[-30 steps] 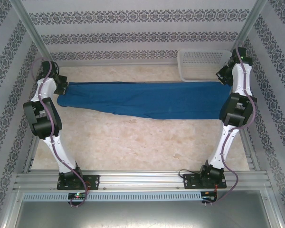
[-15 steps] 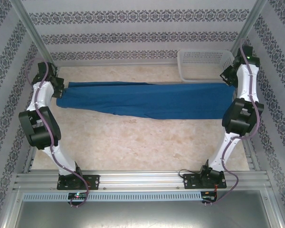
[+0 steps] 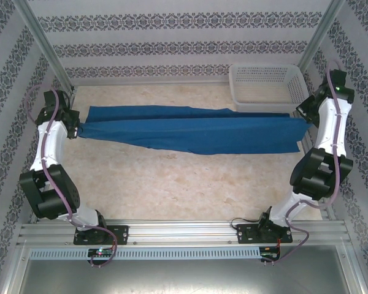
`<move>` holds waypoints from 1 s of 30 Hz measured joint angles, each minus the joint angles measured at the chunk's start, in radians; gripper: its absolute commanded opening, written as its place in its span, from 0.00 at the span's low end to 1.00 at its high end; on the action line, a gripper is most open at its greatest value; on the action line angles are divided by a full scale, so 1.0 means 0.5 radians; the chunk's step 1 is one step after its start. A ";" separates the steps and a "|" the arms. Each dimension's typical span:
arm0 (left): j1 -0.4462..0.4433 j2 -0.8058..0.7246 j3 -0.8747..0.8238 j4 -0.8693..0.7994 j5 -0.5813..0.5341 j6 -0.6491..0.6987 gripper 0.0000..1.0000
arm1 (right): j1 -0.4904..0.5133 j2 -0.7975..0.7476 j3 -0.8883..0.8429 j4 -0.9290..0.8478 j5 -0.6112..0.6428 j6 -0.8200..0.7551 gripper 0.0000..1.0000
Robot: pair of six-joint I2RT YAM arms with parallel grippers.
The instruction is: Roll up the long pants
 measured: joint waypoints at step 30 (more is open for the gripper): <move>0.076 -0.216 -0.114 -0.215 -0.068 -0.014 0.00 | -0.112 -0.275 -0.365 0.047 -0.075 0.001 0.00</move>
